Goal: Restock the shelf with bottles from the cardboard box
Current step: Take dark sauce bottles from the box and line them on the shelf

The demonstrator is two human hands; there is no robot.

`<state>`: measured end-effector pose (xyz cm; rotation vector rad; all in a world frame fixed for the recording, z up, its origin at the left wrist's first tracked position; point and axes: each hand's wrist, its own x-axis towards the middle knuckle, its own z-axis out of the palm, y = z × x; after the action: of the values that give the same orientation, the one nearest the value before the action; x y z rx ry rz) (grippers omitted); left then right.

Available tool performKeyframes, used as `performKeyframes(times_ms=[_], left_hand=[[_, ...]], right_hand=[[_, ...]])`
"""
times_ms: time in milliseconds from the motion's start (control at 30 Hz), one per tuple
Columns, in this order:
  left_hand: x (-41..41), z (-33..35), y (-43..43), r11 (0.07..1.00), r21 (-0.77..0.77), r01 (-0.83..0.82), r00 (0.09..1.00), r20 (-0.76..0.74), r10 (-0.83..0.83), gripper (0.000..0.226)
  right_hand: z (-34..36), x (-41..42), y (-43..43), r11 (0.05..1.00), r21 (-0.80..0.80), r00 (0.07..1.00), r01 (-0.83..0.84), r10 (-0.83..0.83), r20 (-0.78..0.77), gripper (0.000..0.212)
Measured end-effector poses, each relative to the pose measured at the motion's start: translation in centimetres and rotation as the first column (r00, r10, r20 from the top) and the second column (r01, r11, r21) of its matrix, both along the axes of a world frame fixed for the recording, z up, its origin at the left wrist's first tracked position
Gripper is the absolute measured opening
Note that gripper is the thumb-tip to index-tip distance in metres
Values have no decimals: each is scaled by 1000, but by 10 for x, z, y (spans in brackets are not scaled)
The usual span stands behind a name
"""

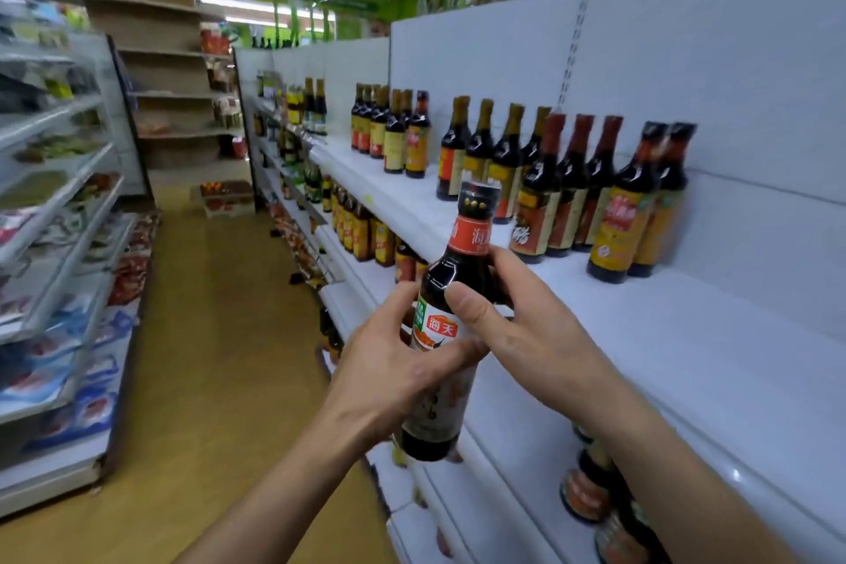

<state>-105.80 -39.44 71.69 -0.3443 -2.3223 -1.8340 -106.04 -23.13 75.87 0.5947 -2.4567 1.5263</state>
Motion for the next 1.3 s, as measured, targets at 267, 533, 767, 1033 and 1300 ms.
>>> performKeyframes(times_ms=[267,533,767,1033,1300], left_hand=[[-19,61,110,984,21,178,976,-134,-174,46],[-12,75,214,907,47,418,899,-163,-406,35],[-3,68,296,795,36,605,794,-106,-599,50],[21,61,371,639,7,769,637,-78,-767,51],[52,52,418,499,22,867,499,-37,-866,46]], right_hand=[[68,12,105,982,43,971,185,-176,-159,33],[87,51,201,916,109,912,386,-362,-194,31],[79,97,262,807,76,807,585,-571,-153,26],[67,146,310,621,56,623,781,-772,-124,35],[56,190,331,480,18,480,877,-874,-71,29]])
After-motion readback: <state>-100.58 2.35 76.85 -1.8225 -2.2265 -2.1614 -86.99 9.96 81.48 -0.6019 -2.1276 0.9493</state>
